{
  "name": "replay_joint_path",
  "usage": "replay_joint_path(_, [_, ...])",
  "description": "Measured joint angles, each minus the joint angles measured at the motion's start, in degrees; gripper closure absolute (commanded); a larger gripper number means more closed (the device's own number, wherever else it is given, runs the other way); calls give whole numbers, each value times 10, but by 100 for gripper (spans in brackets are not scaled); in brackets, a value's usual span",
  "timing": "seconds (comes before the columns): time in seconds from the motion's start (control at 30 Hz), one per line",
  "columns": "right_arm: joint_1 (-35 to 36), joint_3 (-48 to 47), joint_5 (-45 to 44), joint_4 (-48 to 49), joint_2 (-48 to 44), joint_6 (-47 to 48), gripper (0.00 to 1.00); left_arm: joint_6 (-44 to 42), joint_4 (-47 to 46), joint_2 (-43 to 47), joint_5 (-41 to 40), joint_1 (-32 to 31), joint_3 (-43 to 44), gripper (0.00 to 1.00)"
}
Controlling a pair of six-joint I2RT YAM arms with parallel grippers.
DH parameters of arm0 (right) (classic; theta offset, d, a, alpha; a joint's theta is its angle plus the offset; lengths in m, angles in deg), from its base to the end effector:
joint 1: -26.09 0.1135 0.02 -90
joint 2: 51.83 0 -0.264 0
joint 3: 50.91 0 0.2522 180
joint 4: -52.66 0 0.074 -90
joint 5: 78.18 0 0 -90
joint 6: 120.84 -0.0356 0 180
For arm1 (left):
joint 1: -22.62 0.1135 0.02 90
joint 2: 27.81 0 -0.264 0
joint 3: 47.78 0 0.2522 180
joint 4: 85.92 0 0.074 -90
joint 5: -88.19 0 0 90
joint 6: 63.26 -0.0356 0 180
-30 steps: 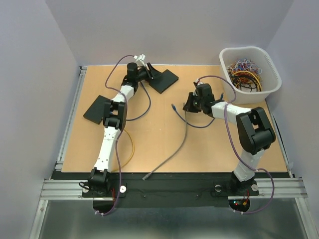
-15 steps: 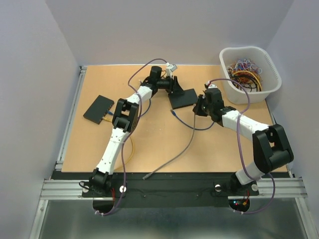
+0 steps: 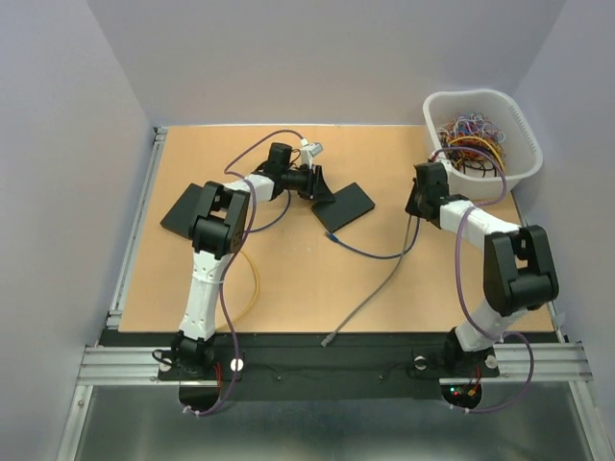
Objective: Insert the plug into the switch port
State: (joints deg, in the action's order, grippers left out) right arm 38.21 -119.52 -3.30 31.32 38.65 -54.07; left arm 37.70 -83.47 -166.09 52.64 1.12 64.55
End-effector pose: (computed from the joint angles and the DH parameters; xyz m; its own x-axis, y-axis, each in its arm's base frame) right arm 0.3297 0.0613 0.2093 -0.6218 0.2559 -0.7402 0.2486 0.9607 0.1234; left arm 0.4798 -0.2201 0.1338 -0.6016 0.1182 -0.7900 0.7788 0.3067 -0.5472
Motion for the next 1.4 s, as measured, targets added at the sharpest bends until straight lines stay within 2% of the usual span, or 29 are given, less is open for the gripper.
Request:
replay_joint_path(0.23, [-12,-97,67,7,137,9,100,5,-45,23,1,-3,-53,53])
replay_joint_path(0.4, [-8,-155,127,24,215,16,100,5,-66,35,-2,-17,-80,49])
replay_joint_path(0.67, [17,-167,176,66,239,25,99,39,-125,90,-12,-28,-187,47])
replay_joint_path(0.8, [59,-146,174,91,231,26,100,67,-130,121,-44,-23,-226,39])
replay_joint_path(0.93, [121,-107,178,98,205,7,100,92,-122,188,-101,-6,-282,36])
replay_joint_path(1.1, [193,-88,198,106,194,-25,100,99,-64,269,-210,17,-293,36])
replay_joint_path(1.23, [208,-88,202,103,194,-36,100,101,-28,327,-308,30,-304,36])
replay_joint_path(1.4, [205,-88,171,83,180,-33,99,110,-4,395,-392,31,-368,35])
